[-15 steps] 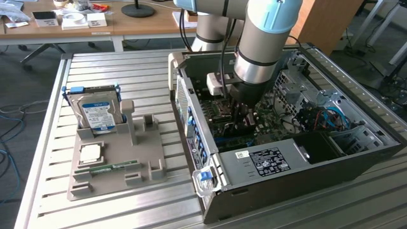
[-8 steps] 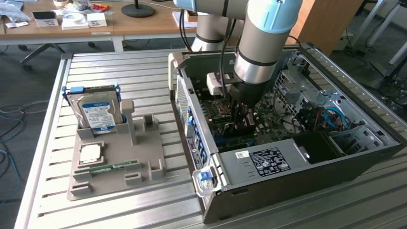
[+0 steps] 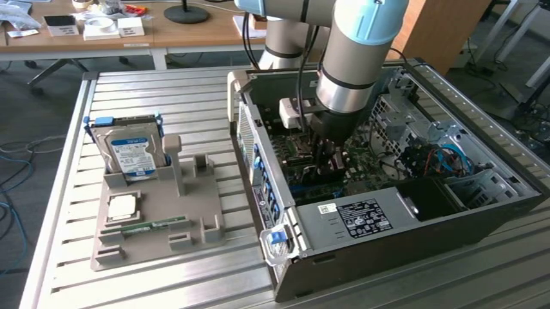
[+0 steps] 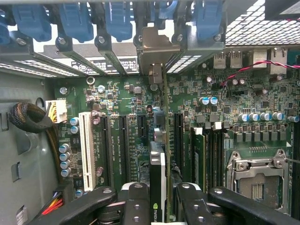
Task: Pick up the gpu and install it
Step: 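Insert the gpu into the slot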
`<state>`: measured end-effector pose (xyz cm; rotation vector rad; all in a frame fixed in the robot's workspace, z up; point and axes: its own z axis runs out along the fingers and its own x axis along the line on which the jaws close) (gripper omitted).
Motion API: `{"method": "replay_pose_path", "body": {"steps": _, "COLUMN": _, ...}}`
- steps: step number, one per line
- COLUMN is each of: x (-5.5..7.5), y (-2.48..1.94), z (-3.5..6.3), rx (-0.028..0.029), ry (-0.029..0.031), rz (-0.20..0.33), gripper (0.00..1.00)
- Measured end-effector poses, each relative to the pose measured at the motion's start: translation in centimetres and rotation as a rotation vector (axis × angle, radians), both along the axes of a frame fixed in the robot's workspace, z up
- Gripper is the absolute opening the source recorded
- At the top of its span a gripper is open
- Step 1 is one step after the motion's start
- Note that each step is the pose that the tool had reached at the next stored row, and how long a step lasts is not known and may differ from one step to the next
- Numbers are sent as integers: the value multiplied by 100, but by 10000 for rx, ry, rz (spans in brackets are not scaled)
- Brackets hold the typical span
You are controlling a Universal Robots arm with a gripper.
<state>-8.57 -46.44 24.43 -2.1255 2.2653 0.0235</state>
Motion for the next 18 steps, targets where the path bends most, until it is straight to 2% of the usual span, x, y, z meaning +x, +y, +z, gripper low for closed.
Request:
{"method": "replay_pose_path", "body": {"steps": 7, "x": 0, "y": 0, "z": 0, "rx": 0, "ry": 0, "rz": 0, "gripper": 27}}
{"method": "replay_pose_path", "body": {"steps": 8, "x": -4, "y": 2, "z": -4, "rx": 15, "ry": 5, "rz": -8, "gripper": 27}}
{"method": "replay_pose_path", "body": {"steps": 9, "x": -4, "y": 1, "z": -3, "rx": 8, "ry": -2, "rz": -8, "gripper": 27}}
{"method": "replay_pose_path", "body": {"steps": 10, "x": -3, "y": 1, "z": -4, "rx": 8, "ry": -3, "rz": -6, "gripper": 33}}
{"method": "replay_pose_path", "body": {"steps": 11, "x": -1, "y": 1, "z": -1, "rx": 3, "ry": -1, "rz": -2, "gripper": 33}}
{"method": "replay_pose_path", "body": {"steps": 12, "x": 0, "y": 0, "z": -1, "rx": 1, "ry": 0, "rz": 0, "gripper": 40}}
{"method": "replay_pose_path", "body": {"steps": 18, "x": 0, "y": 1, "z": 6, "rx": -1, "ry": 1, "rz": 1, "gripper": 40}}
